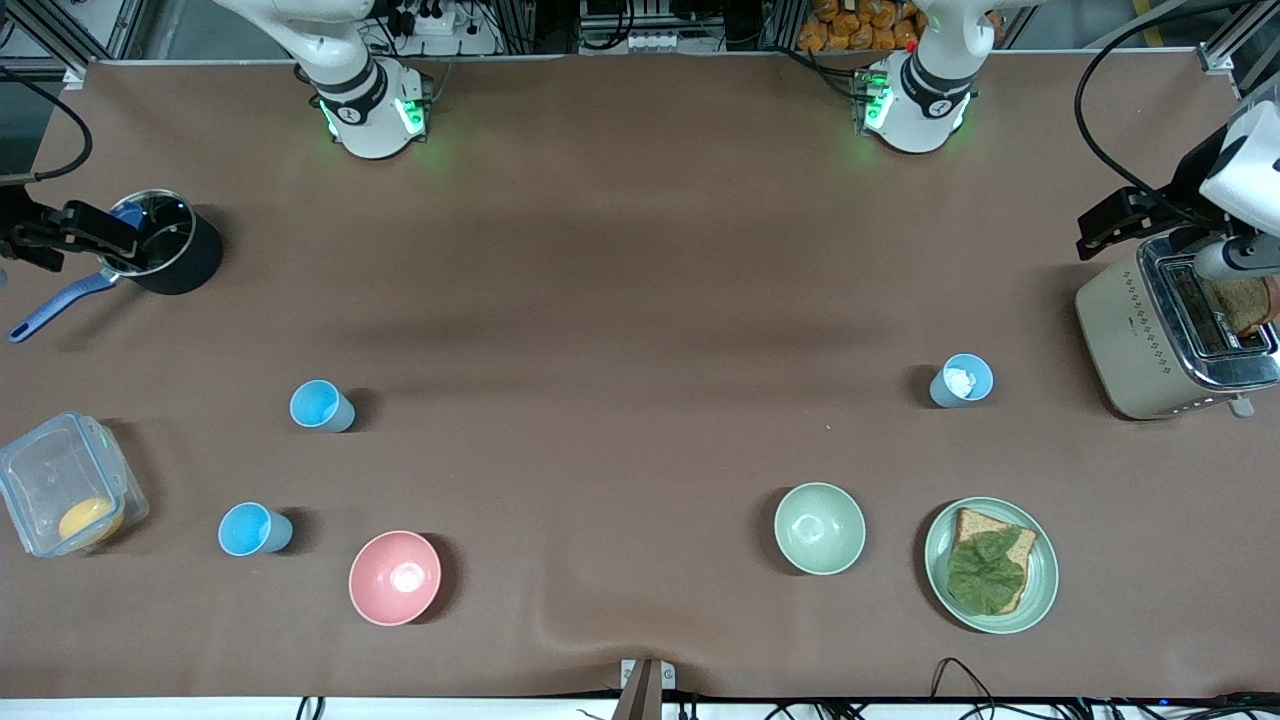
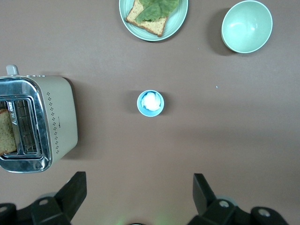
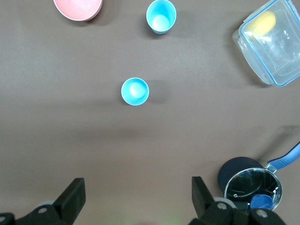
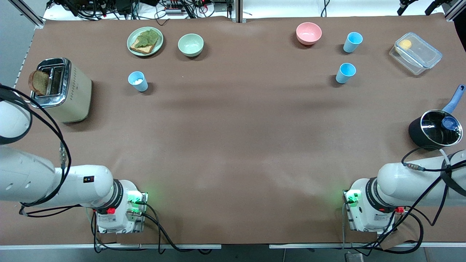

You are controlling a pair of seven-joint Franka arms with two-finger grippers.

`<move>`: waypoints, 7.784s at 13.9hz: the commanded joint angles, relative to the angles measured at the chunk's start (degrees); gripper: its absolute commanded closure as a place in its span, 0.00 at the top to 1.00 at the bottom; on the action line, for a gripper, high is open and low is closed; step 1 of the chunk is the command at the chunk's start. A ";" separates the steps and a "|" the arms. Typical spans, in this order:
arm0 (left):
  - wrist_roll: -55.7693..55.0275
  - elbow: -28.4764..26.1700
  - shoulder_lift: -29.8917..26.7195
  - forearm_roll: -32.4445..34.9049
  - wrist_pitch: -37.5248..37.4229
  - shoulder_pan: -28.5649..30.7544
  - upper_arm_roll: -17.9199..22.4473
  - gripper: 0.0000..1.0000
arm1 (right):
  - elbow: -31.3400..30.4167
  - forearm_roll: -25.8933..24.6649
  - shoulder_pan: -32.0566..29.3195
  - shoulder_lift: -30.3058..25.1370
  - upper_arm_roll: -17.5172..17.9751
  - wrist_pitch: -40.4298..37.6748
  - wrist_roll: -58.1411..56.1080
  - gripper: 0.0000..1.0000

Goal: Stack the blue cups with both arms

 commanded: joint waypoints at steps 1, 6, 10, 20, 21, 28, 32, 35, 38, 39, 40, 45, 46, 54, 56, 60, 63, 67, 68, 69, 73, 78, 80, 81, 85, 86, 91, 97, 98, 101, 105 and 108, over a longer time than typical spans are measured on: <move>1.56 -0.03 -0.73 -1.94 -0.84 -0.13 0.11 1.00 | -0.20 0.77 -0.15 -0.12 0.16 -0.32 -0.21 1.00; 1.39 -0.89 2.25 -2.38 0.90 0.31 -0.24 1.00 | -0.20 0.77 0.20 0.05 0.16 -0.15 -0.21 1.00; 1.48 -12.21 2.53 -1.94 13.97 1.53 -0.15 1.00 | -0.46 1.73 -0.15 2.42 0.17 0.20 -0.12 1.00; 2.88 -37.55 8.84 -1.33 50.99 6.02 -0.07 1.00 | -13.81 3.67 -5.53 10.24 -0.10 14.76 -0.30 1.00; 2.88 -37.64 10.77 -1.24 52.32 6.20 0.02 1.00 | -14.26 3.59 -4.56 12.51 -0.10 17.32 -0.21 1.00; 2.62 -36.24 19.13 1.48 56.28 8.04 0.20 0.55 | -15.48 4.29 -4.90 25.63 -0.10 35.34 -0.12 1.00; 1.83 -36.06 19.14 1.48 56.02 7.43 -0.15 0.00 | -17.42 5.16 -3.59 26.25 0.16 38.08 3.38 1.00; 1.57 -35.44 18.18 1.48 55.41 6.64 -2.33 0.00 | -19.88 7.10 -2.88 26.25 0.08 40.71 3.66 1.00; -3.94 -33.43 17.47 0.61 51.73 6.55 -9.26 0.00 | -24.18 8.51 -1.04 26.25 0.08 47.64 4.44 1.00; -9.11 -32.73 17.55 0.61 51.28 6.55 -12.69 0.00 | -25.32 8.42 -0.60 26.25 0.08 49.49 5.75 0.92; -14.29 -31.85 17.99 0.61 51.27 6.29 -15.42 0.00 | -25.60 8.51 -0.33 26.16 0.08 49.86 6.12 0.42; -40.66 -25.70 21.50 1.48 51.19 -8.71 -17.65 0.00 | -25.86 8.51 -0.33 25.11 0.08 48.90 7.26 0.00; -45.06 -23.86 23.25 1.48 51.19 -11.44 -17.56 0.00 | -26.04 8.60 -0.68 25.19 0.16 48.90 7.26 0.00; -74.61 -11.55 36.52 13.78 51.19 -25.95 -17.38 0.00 | -25.34 8.68 4.32 18.97 0.78 39.86 10.77 0.00; -78.40 -9.61 38.55 16.41 51.19 -28.77 -16.42 0.00 | -24.72 8.60 8.09 16.07 0.78 36.34 12.70 0.00; -86.76 -6.97 39.53 16.08 51.01 -30.54 -15.27 1.00 | -24.19 8.68 17.13 13.42 1.31 30.89 18.85 0.00; -86.68 -6.26 36.47 16.43 44.27 -30.80 -15.36 1.00 | -21.57 8.68 23.74 13.41 1.39 28.77 25.18 0.00; -83.35 -6.26 25.41 16.51 32.85 -27.83 -15.36 1.00 | -18.49 11.58 29.80 14.82 1.22 29.21 26.16 0.00; -79.94 -6.26 22.68 16.51 29.69 -26.07 -15.36 1.00 | -17.70 11.59 31.38 15.60 1.22 29.64 26.16 0.00; -75.12 -6.26 20.39 16.17 26.78 -24.32 -15.45 1.00 | -16.65 11.59 32.70 16.31 1.22 30.87 26.16 0.00; -55.97 -6.18 13.26 14.59 16.84 -15.18 -15.71 1.00 | -14.98 11.59 37.62 20.34 1.13 36.14 32.54 0.00; -31.79 -6.18 7.37 10.46 11.29 -3.14 -15.71 1.00 | -4.61 10.97 42.55 29.75 1.13 36.06 44.60 0.00; -24.92 -6.26 5.87 9.57 10.06 0.73 -15.71 1.00 | -3.72 10.97 43.44 30.81 1.13 36.15 46.63 0.00; -21.67 -6.26 5.26 9.48 9.97 2.58 -15.71 1.00 | -3.71 10.88 44.05 31.17 1.13 36.15 46.72 0.00; -13.57 -6.18 3.06 5.36 8.65 7.86 -15.54 1.00 | -3.10 10.71 44.76 32.22 1.13 36.33 47.87 0.00; -12.68 -6.18 2.53 5.35 8.04 8.04 -15.36 1.00 | -3.10 10.71 44.93 32.31 1.13 36.33 47.87 0.00; -12.15 -6.09 0.86 5.26 6.27 8.65 -15.36 1.00 | -2.57 10.44 44.06 31.61 0.78 36.07 47.08 1.00; -4.18 -6.62 -2.83 3.34 4.25 -1.01 -1.14 1.00 | -4.06 9.66 34.77 22.67 0.43 22.82 29.29 1.00; -2.50 -6.53 -2.92 2.37 4.25 -1.18 0.45 1.00 | -5.37 9.56 31.87 20.47 0.34 21.14 24.10 1.00; -1.86 -5.74 -2.75 1.66 4.25 -3.29 3.54 1.00 | -7.41 4.84 22.82 13.43 0.25 16.40 13.89 1.00; -2.13 1.20 -0.90 1.31 -0.57 -4.78 3.71 1.00 | -6.18 1.13 11.47 5.87 0.69 9.80 3.77 1.00; -2.13 1.21 -0.90 0.43 -0.76 -4.26 3.45 1.00 | -2.24 0.86 8.55 4.37 -1.05 4.44 -2.04 1.00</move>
